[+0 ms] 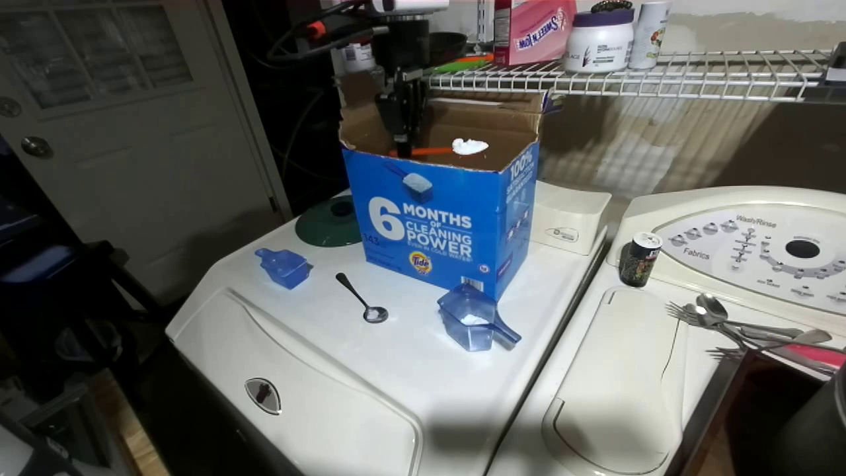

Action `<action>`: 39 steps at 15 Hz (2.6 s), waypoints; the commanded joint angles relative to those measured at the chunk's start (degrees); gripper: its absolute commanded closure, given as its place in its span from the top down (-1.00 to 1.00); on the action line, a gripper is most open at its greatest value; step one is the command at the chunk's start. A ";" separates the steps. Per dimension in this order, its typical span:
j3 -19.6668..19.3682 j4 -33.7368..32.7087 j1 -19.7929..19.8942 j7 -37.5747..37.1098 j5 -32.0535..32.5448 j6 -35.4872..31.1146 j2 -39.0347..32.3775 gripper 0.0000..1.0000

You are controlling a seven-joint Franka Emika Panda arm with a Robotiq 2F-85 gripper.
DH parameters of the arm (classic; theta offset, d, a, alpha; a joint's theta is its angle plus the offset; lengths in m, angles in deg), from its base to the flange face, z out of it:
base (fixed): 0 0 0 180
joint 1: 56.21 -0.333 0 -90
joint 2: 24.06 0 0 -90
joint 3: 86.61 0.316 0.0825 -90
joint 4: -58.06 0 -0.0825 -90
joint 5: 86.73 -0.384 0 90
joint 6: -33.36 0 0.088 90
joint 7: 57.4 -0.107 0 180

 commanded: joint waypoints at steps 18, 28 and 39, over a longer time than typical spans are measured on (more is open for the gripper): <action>1.67 8.13 4.42 0.07 -3.28 0.82 10.93 -0.88; 1.44 16.87 6.62 0.75 -4.57 0.49 17.38 -0.88; 1.13 24.65 8.31 2.44 -6.43 -0.22 20.50 -0.88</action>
